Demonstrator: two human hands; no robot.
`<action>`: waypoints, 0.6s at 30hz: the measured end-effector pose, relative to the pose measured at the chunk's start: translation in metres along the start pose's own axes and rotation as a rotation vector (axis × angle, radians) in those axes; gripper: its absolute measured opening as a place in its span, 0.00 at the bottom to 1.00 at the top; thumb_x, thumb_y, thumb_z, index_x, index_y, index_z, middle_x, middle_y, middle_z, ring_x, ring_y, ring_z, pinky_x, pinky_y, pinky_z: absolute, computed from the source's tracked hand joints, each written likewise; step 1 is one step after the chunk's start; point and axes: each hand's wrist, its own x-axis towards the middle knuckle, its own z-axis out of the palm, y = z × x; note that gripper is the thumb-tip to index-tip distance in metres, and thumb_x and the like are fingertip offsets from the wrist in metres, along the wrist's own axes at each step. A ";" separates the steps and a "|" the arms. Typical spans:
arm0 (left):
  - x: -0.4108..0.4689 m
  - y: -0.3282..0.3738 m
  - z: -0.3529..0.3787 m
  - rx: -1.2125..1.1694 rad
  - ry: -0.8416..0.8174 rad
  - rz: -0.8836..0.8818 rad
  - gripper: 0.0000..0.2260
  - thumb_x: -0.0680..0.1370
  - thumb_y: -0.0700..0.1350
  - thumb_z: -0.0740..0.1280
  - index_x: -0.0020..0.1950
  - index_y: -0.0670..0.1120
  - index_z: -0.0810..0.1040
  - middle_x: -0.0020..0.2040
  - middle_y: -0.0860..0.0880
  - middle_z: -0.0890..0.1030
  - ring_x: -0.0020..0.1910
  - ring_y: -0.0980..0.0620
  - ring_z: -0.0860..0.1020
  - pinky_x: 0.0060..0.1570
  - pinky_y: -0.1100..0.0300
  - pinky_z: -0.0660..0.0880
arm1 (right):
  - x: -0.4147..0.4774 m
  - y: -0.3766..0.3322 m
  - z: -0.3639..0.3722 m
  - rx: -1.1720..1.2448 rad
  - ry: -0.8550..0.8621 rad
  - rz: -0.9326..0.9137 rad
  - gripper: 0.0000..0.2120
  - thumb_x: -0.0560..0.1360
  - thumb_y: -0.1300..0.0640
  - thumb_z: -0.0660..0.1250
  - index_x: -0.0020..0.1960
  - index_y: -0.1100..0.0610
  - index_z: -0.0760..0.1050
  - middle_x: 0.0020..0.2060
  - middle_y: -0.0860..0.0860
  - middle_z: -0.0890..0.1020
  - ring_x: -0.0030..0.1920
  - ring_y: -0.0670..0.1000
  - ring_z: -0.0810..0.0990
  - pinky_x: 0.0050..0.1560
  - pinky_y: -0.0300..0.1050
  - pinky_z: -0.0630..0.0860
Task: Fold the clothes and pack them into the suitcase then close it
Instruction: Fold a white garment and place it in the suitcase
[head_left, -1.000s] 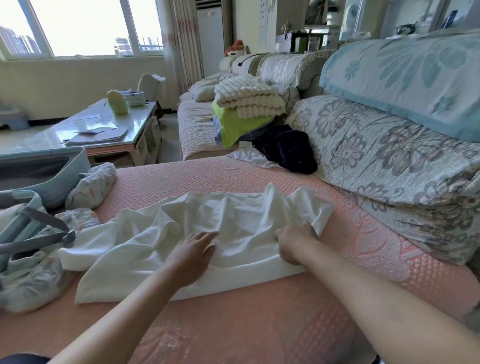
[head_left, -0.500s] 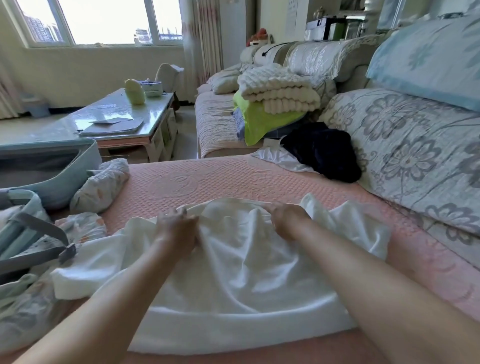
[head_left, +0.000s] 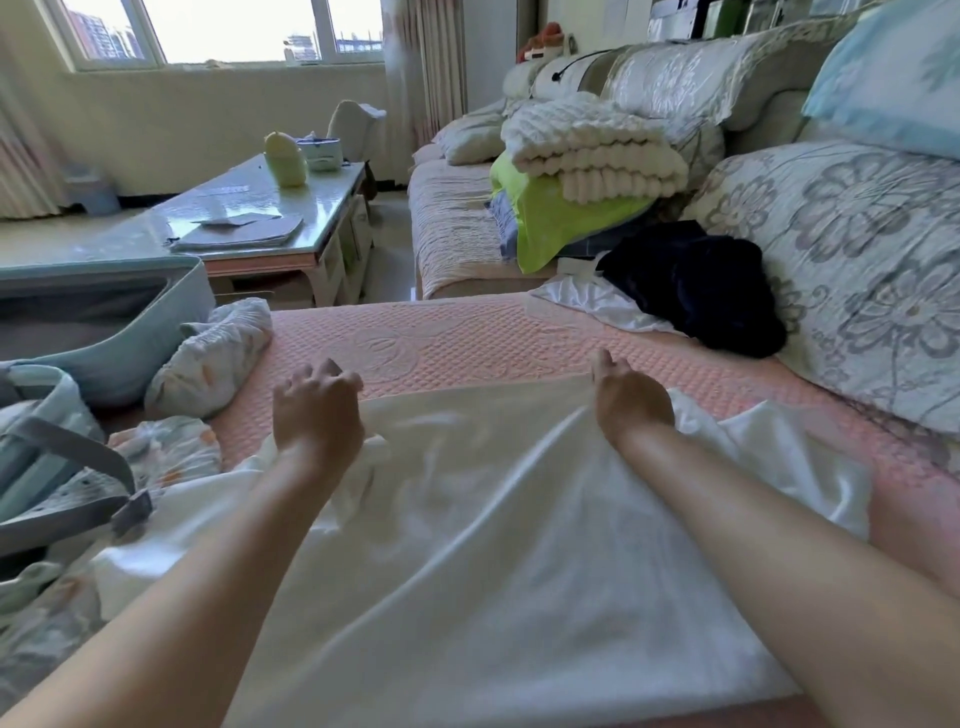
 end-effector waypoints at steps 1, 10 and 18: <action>0.000 0.000 0.002 -0.030 0.074 0.046 0.14 0.68 0.36 0.71 0.51 0.49 0.84 0.52 0.46 0.81 0.51 0.40 0.78 0.52 0.48 0.73 | -0.001 0.000 0.001 -0.024 -0.021 0.008 0.17 0.80 0.65 0.52 0.68 0.60 0.63 0.61 0.60 0.76 0.58 0.61 0.79 0.52 0.52 0.74; -0.009 -0.010 0.000 0.045 -0.406 0.348 0.24 0.70 0.51 0.69 0.65 0.62 0.70 0.65 0.56 0.69 0.64 0.51 0.69 0.54 0.54 0.70 | -0.016 -0.037 0.002 0.131 0.055 -0.344 0.24 0.73 0.62 0.63 0.68 0.49 0.74 0.64 0.54 0.74 0.64 0.58 0.72 0.65 0.51 0.65; 0.005 -0.052 -0.001 -0.121 0.088 -0.005 0.20 0.72 0.27 0.62 0.54 0.46 0.83 0.62 0.42 0.75 0.64 0.37 0.71 0.62 0.37 0.72 | -0.022 -0.091 0.003 -0.088 -0.257 -0.417 0.22 0.84 0.45 0.49 0.78 0.40 0.59 0.78 0.52 0.63 0.78 0.56 0.59 0.76 0.59 0.52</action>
